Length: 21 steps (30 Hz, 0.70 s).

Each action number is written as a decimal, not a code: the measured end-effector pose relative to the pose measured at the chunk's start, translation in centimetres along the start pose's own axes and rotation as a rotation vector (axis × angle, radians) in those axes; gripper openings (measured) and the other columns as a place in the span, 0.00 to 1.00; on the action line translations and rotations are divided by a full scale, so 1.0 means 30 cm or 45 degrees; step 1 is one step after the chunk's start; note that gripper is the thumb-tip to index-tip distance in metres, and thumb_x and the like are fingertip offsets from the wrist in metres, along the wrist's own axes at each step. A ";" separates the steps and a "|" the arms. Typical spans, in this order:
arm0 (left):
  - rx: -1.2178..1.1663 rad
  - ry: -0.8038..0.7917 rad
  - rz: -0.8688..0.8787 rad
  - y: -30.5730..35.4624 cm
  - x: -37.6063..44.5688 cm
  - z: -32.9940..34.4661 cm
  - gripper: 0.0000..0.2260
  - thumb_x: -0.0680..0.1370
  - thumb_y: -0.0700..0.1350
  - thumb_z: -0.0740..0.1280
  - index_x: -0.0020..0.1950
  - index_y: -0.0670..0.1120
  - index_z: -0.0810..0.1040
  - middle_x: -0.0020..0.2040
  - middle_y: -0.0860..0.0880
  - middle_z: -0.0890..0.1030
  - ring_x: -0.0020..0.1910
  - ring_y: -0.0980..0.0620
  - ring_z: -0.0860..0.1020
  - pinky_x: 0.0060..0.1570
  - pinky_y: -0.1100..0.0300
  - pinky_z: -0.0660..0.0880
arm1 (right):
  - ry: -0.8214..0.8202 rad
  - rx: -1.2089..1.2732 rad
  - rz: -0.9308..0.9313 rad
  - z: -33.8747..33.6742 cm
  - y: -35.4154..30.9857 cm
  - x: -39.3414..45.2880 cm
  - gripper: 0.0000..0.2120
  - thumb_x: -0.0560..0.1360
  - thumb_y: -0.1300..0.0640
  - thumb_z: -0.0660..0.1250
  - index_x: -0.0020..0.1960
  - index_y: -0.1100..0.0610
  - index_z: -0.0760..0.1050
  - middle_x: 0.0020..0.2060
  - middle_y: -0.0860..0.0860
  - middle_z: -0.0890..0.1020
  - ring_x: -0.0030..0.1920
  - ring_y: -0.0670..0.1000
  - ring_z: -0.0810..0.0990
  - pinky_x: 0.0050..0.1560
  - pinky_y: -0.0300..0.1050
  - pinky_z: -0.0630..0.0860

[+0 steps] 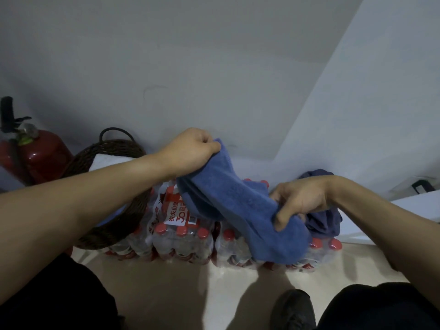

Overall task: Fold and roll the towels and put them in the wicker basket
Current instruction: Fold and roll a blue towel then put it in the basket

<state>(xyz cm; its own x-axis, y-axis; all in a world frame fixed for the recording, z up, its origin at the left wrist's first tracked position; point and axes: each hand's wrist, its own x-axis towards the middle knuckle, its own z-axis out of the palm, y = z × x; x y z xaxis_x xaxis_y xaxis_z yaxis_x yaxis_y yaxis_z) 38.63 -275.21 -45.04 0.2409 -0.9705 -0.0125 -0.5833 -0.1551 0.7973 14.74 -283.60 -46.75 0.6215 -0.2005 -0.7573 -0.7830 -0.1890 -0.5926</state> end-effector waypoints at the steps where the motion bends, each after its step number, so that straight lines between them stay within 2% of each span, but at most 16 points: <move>1: 0.052 0.000 -0.006 -0.010 0.000 -0.003 0.17 0.78 0.46 0.64 0.29 0.48 0.66 0.26 0.52 0.66 0.21 0.60 0.64 0.22 0.68 0.60 | -0.023 -0.022 0.033 0.000 0.015 -0.007 0.12 0.71 0.69 0.71 0.35 0.53 0.83 0.33 0.48 0.83 0.36 0.47 0.81 0.38 0.39 0.76; 3: 0.091 -0.002 -0.023 -0.036 -0.002 -0.011 0.18 0.77 0.46 0.65 0.28 0.48 0.67 0.24 0.53 0.67 0.20 0.60 0.65 0.20 0.69 0.61 | -0.036 -0.012 0.059 0.002 0.036 -0.024 0.10 0.69 0.69 0.70 0.38 0.55 0.81 0.35 0.48 0.83 0.40 0.47 0.81 0.43 0.38 0.75; 4: 0.098 -0.008 -0.036 -0.050 -0.005 -0.014 0.18 0.77 0.46 0.66 0.27 0.48 0.67 0.24 0.53 0.67 0.20 0.59 0.65 0.20 0.69 0.61 | -0.038 0.000 0.065 0.002 0.043 -0.033 0.08 0.68 0.68 0.70 0.37 0.55 0.81 0.34 0.47 0.82 0.39 0.46 0.80 0.42 0.36 0.75; 7: 0.217 -0.058 -0.116 -0.086 -0.013 -0.025 0.18 0.76 0.49 0.67 0.27 0.47 0.68 0.24 0.51 0.68 0.24 0.55 0.67 0.24 0.63 0.64 | -0.098 0.098 0.083 -0.005 0.068 -0.062 0.18 0.72 0.71 0.65 0.31 0.52 0.82 0.30 0.44 0.81 0.33 0.41 0.79 0.35 0.31 0.73; 11: 0.463 -0.198 -0.275 -0.114 -0.026 -0.045 0.17 0.75 0.52 0.68 0.30 0.43 0.75 0.29 0.47 0.75 0.30 0.48 0.73 0.32 0.59 0.69 | -0.108 0.231 0.071 -0.008 0.109 -0.091 0.08 0.73 0.67 0.69 0.48 0.59 0.83 0.44 0.54 0.85 0.43 0.49 0.84 0.41 0.37 0.78; 13: 0.565 -0.294 -0.310 -0.124 -0.042 -0.050 0.17 0.75 0.52 0.69 0.31 0.44 0.75 0.30 0.47 0.76 0.31 0.49 0.73 0.33 0.59 0.70 | -0.059 0.281 0.057 -0.002 0.126 -0.097 0.09 0.73 0.64 0.72 0.52 0.64 0.81 0.46 0.56 0.85 0.44 0.51 0.85 0.41 0.38 0.79; 15: 0.634 -0.415 -0.327 -0.135 -0.059 -0.055 0.13 0.75 0.50 0.70 0.35 0.44 0.78 0.34 0.47 0.80 0.35 0.49 0.77 0.38 0.57 0.75 | 0.009 0.374 0.016 0.002 0.139 -0.104 0.11 0.72 0.61 0.73 0.51 0.67 0.79 0.43 0.56 0.85 0.42 0.51 0.84 0.40 0.39 0.79; 17: 0.583 -0.555 -0.385 -0.140 -0.079 -0.061 0.07 0.75 0.47 0.71 0.40 0.45 0.81 0.39 0.47 0.83 0.40 0.49 0.80 0.46 0.53 0.79 | 0.048 0.483 -0.020 -0.004 0.150 -0.114 0.17 0.72 0.59 0.74 0.54 0.70 0.77 0.46 0.60 0.83 0.43 0.55 0.82 0.43 0.45 0.78; 19: 0.501 -0.662 -0.455 -0.139 -0.095 -0.068 0.04 0.75 0.44 0.71 0.40 0.45 0.82 0.38 0.48 0.84 0.40 0.50 0.81 0.46 0.53 0.79 | 0.025 0.602 -0.059 -0.013 0.158 -0.126 0.21 0.70 0.56 0.74 0.55 0.71 0.77 0.46 0.62 0.82 0.44 0.57 0.81 0.46 0.48 0.76; 21: 0.437 -0.715 -0.501 -0.135 -0.101 -0.071 0.03 0.74 0.42 0.71 0.41 0.44 0.82 0.38 0.48 0.84 0.41 0.49 0.82 0.46 0.53 0.79 | -0.019 0.698 -0.100 -0.021 0.156 -0.138 0.17 0.70 0.56 0.73 0.53 0.68 0.78 0.43 0.61 0.82 0.40 0.55 0.82 0.41 0.46 0.78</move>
<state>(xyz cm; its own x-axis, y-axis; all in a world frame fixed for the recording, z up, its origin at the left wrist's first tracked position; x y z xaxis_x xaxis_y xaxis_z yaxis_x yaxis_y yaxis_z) 41.91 -271.23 -46.94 0.1036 -0.7660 -0.6344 -0.7663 -0.4681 0.4401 8.52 -284.26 -46.22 0.6814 -0.1917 -0.7064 -0.6348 0.3257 -0.7007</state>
